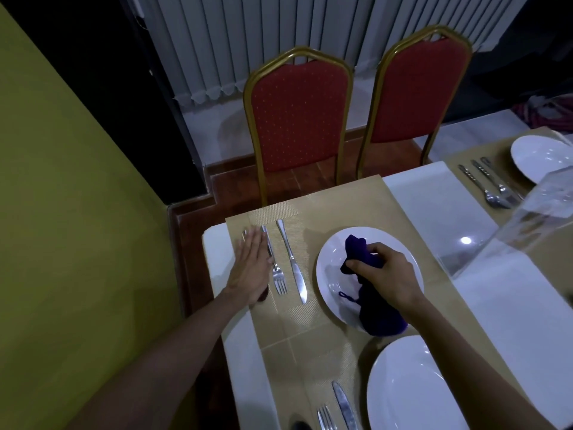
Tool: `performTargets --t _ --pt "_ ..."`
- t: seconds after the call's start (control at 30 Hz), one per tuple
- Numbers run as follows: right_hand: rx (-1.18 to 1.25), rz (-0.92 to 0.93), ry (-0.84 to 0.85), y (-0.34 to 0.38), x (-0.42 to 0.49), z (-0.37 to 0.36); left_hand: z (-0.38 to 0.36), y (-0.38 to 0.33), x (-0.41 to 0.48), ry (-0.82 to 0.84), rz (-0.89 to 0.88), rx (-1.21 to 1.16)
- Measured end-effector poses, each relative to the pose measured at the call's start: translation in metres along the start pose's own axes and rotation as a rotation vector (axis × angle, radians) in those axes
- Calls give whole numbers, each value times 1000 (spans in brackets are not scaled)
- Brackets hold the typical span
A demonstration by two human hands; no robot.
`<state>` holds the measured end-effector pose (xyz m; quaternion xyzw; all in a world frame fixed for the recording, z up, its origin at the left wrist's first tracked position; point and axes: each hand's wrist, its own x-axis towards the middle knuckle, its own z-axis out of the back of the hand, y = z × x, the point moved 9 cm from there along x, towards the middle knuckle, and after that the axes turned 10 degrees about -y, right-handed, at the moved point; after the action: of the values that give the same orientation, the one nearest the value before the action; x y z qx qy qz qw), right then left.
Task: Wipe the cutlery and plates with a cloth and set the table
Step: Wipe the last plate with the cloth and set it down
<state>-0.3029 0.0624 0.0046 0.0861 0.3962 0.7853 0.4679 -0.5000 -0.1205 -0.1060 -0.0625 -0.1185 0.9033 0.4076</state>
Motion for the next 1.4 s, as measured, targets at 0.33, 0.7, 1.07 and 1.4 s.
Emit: performTargets --t 0.33,0.7,1.07,1.4 --pt "142 -199 -124 -27 -17 49 -7 -106 31 155 313 -283" --pt "-344 401 -162 15 -53 72 63 -163 -65 378 554 -1844" --pt "-515 681 -297 29 -123 140 127 -246 -158 326 507 -1912" --pt "-428 782 -373 24 -204 200 161 -315 -211 350 357 -1866"
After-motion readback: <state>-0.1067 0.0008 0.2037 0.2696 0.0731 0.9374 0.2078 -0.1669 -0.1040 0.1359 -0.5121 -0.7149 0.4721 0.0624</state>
